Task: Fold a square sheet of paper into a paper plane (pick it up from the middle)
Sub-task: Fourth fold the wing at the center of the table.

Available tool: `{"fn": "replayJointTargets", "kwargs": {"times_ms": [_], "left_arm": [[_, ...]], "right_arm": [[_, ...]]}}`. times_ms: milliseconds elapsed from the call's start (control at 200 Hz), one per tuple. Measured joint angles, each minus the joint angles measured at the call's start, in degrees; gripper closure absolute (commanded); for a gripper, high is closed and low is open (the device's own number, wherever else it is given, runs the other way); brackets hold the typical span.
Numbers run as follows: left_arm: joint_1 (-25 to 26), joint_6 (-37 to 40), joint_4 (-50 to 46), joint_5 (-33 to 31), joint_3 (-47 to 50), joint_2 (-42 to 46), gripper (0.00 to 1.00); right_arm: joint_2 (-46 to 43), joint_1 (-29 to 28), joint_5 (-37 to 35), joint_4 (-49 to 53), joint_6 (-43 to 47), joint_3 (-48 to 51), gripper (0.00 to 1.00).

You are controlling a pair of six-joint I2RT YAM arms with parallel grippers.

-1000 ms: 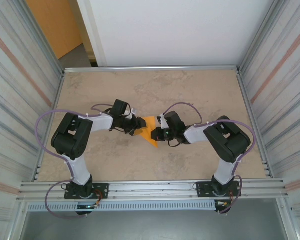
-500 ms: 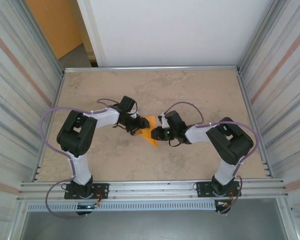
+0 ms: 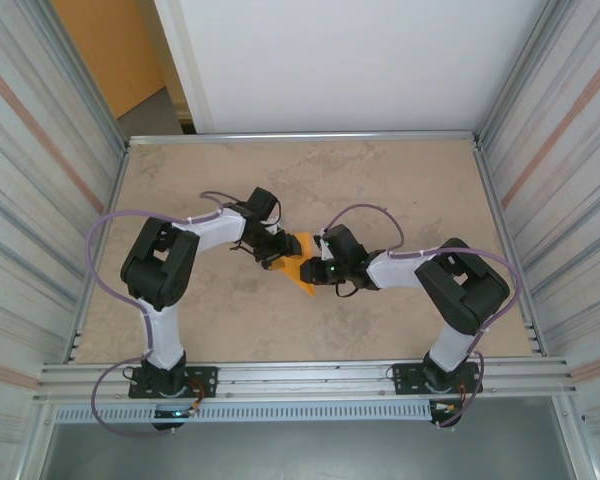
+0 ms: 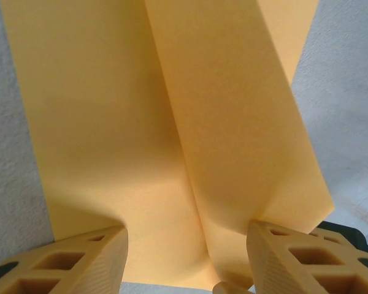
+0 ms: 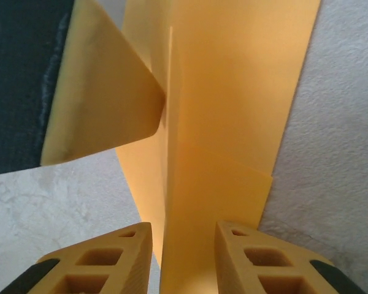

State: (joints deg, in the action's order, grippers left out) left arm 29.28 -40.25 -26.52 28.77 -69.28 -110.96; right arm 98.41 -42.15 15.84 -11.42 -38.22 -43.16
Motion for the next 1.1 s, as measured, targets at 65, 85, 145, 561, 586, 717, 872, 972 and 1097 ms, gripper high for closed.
{"fn": "replayJointTargets", "kwargs": {"times_ms": [65, 85, 145, 561, 586, 717, 872, 972, 1097], "left_arm": [[0.00, 0.00, -0.31, 0.02, -0.26, -0.15, 0.43], [0.00, 0.00, -0.35, 0.00, -0.31, -0.15, 0.43], [0.02, 0.00, -0.52, 0.04, -0.46, -0.24, 0.43], [0.07, 0.00, -1.33, 0.13, -1.14, -0.70, 0.42], [0.07, 0.00, -1.31, 0.13, -1.14, -0.70, 0.42], [0.07, 0.00, -1.33, 0.13, -1.14, -0.70, 0.42], [0.07, 0.00, -1.33, 0.13, -1.14, -0.70, 0.42], [0.07, 0.00, -1.36, 0.13, -1.14, -0.70, 0.42], [0.07, 0.00, -1.36, 0.13, -1.14, -0.70, 0.42]], "right_arm": [[0.00, -0.87, -1.38, 1.25, 0.37, -0.79, 0.65], [0.00, -1.11, -1.81, 1.68, 0.55, -1.03, 0.65], [0.00, -1.77, -3.10, 2.75, 1.14, -1.66, 0.65], [0.96, -3.82, -8.61, 6.84, 2.27, -5.03, 0.69], [1.20, -3.87, -8.70, 6.82, 2.27, -5.09, 0.70], [1.88, -3.98, -9.01, 6.82, 2.27, -5.38, 0.72], [2.36, -3.96, -9.22, 6.84, 2.21, -5.60, 0.79], [2.43, -3.82, -9.33, 6.73, 2.12, -5.60, 0.84], [2.45, -3.21, -8.22, 5.22, 1.33, -4.74, 0.88]]}}
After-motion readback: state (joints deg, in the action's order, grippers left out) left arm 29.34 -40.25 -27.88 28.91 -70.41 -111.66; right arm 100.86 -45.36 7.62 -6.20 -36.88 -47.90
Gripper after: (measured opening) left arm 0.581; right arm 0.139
